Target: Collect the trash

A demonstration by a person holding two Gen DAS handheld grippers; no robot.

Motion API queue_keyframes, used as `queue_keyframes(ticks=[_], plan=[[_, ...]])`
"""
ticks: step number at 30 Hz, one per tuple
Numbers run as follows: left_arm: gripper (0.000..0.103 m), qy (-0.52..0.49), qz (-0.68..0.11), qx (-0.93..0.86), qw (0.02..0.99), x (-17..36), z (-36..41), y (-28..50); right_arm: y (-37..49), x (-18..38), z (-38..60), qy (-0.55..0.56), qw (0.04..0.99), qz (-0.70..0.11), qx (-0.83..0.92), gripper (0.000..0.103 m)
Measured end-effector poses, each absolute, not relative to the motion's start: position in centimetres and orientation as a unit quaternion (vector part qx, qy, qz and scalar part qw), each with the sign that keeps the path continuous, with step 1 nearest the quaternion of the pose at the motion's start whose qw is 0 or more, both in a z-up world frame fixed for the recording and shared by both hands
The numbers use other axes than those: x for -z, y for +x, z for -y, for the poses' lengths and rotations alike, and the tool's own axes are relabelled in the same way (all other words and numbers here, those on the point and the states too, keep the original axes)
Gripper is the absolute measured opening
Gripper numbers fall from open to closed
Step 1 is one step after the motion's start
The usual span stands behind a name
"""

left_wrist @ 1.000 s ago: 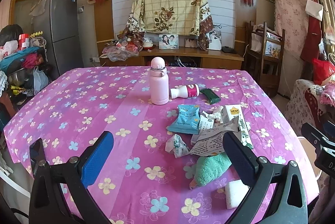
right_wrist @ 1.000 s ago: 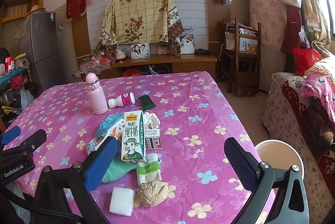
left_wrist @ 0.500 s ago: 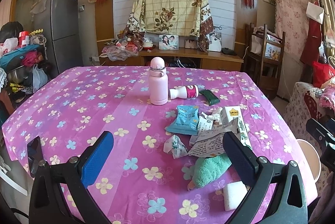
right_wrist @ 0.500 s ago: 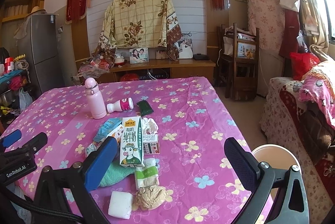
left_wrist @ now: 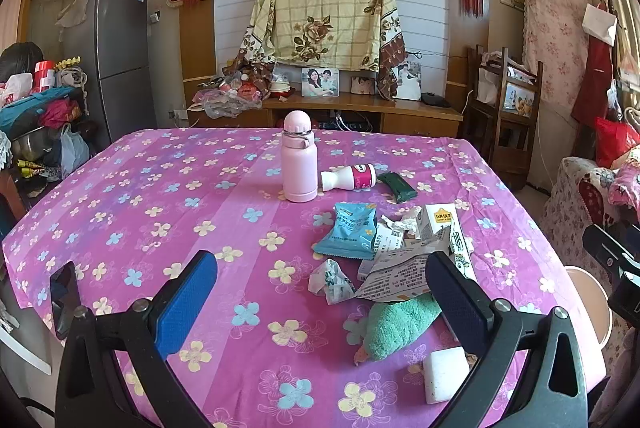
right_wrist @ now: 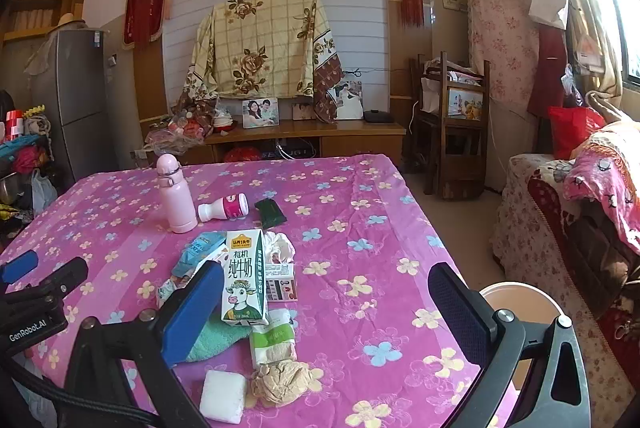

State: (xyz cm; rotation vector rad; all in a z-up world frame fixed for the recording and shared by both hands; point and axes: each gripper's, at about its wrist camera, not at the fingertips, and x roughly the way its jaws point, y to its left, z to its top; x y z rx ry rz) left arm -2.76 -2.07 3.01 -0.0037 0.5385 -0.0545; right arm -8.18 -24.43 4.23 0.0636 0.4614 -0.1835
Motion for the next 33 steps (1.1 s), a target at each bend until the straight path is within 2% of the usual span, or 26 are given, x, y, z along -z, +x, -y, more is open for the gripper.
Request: queue_keyframes(ticks=[33], plan=[[0.103,0.003,-0.264,0.015,0.964,-2.18,1.93,-2.55,-8.12,-3.44,24.59,0.03,0.965,-0.241,0.094,0.103]])
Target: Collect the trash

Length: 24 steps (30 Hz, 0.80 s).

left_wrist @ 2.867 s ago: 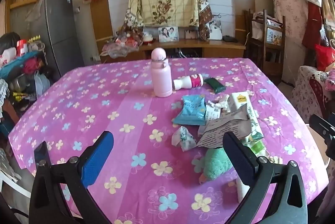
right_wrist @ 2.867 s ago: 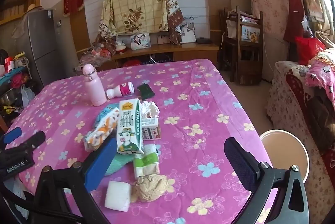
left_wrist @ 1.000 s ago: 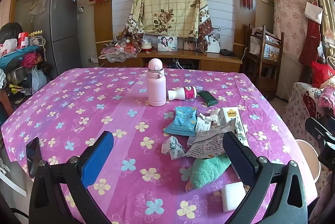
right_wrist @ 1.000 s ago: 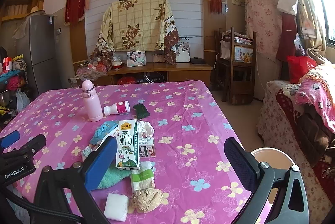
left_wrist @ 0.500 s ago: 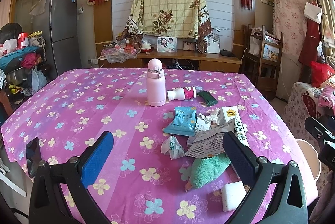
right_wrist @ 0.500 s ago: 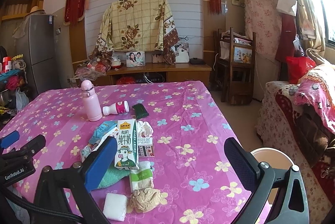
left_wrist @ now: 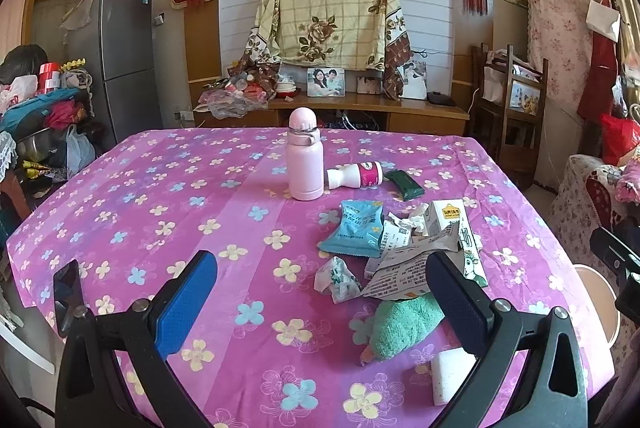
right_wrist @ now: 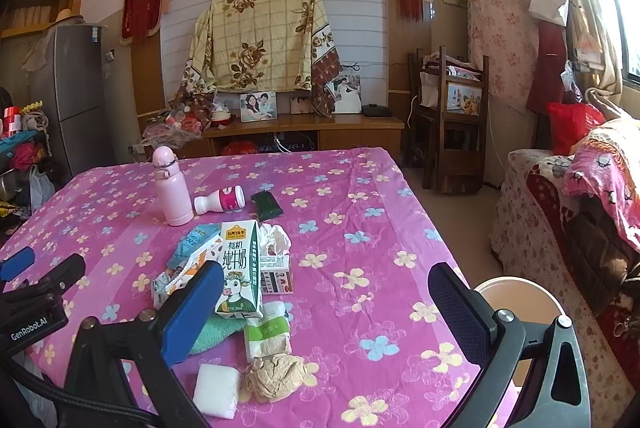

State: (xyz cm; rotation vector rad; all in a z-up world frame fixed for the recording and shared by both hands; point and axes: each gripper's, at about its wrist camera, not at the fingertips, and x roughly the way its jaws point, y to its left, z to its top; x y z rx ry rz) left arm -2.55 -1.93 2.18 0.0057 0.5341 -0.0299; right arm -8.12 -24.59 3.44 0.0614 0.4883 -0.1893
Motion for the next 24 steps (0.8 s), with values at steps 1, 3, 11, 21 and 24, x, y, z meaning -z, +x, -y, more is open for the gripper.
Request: queue_keyframes(ticks=[1,3,11,21,24], plan=[[0.103,0.003,-0.264,0.015,0.964,-2.1,1.9,-2.5,-8.1,-3.4,24.6,0.031,0.965,-0.242,0.093,0.103],[0.103,0.004,-0.264,0.014,0.964,-2.1,1.9,-2.5,-8.1,-3.4,24.6,0.03,0.965,-0.242,0.094,0.103],[0.103,0.003,-0.261,0.016,0.965,-1.7,1.8,-2.5,-8.0,-3.1,24.6,0.029,0.965,-0.246,0.092,0.103],[0.103,0.0,-0.271,0.019,0.962,-1.2,2.0,-2.1,-7.3,-1.7,24.4,0.022,0.959,-0.27,0.084,0.103],[0.103,0.0,-0.277,0.021,0.961,-0.9,2.0,-1.9,-6.9,-1.5,24.5,0.022,0.956,-0.28,0.082,0.103]])
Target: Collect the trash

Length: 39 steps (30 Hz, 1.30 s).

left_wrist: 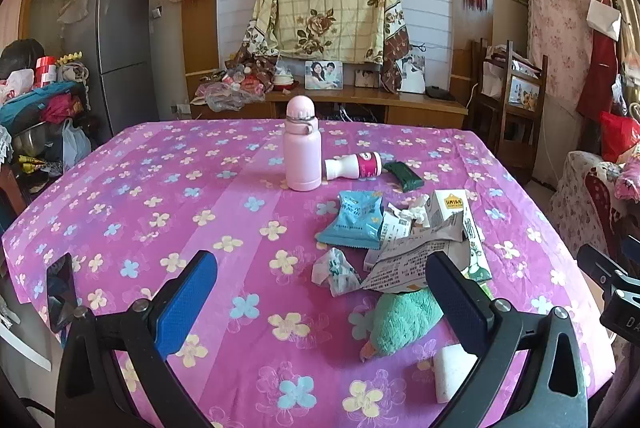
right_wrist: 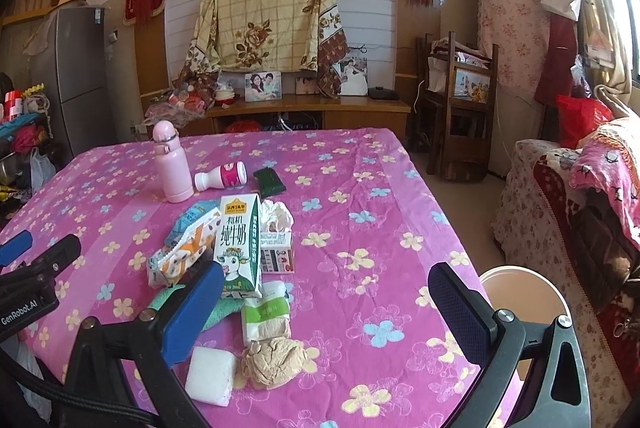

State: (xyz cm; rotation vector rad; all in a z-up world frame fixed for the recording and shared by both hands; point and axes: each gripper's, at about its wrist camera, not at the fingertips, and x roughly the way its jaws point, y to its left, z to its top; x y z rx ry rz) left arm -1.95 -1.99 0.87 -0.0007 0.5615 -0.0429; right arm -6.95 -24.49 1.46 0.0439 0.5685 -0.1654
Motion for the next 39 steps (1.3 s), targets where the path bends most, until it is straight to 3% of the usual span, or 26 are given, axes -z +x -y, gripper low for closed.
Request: queue_keyframes(ticks=[19,28,34,39], plan=[[0.103,-0.015,-0.329,0.053,0.943,1.3,1.1,-0.5,-4.9,1.2,24.6,0.006,0.941,-0.33,0.079,0.103],[0.103,-0.02,-0.363,0.065,0.929,2.7,0.3,0.6,-3.0,3.5,25.1,0.02,0.918,-0.392,0.051,0.103],[0.103,0.003,-0.366,0.085,0.927,2.8,1.5,1.0,-1.8,5.1,25.4,0.026,0.893,-0.449,0.025,0.103],[0.103,0.024,-0.369,0.115,0.922,3.0,3.8,1.6,-2.5,5.3,25.7,0.002,0.895,-0.445,0.009,0.103]])
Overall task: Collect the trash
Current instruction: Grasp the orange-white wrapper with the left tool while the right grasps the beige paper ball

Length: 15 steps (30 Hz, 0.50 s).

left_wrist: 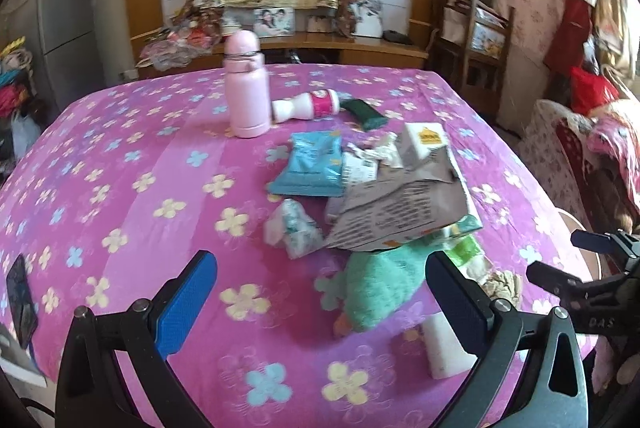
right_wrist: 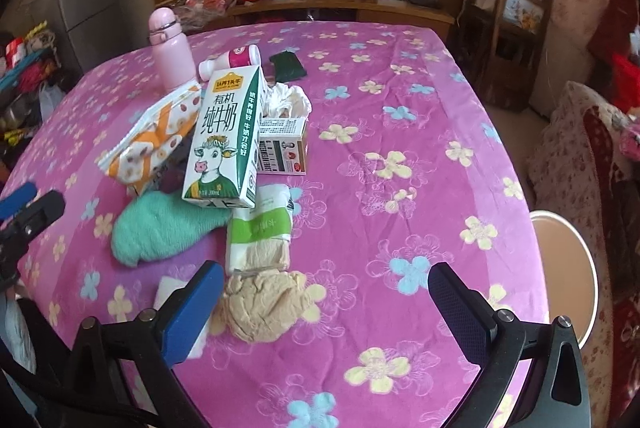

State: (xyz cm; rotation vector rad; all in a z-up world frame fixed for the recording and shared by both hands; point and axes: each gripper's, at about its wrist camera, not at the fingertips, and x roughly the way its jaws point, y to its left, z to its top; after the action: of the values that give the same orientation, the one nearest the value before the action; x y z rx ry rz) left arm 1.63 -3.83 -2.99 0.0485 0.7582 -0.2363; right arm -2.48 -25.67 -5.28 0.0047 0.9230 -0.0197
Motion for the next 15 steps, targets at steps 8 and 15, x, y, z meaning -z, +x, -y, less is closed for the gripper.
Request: queue_keyframes(ticks=[8,15], plan=[[0.103,0.066,-0.377,0.132,0.914,3.9,8.0,4.2,-4.0,7.3,25.6,0.0,0.883,-0.468,-0.038,0.103],[0.097,0.118,-0.368,0.131,0.913,4.8,10.6,6.0,-2.7,9.6,25.3,0.038,0.875,-0.479,-0.059,0.103]])
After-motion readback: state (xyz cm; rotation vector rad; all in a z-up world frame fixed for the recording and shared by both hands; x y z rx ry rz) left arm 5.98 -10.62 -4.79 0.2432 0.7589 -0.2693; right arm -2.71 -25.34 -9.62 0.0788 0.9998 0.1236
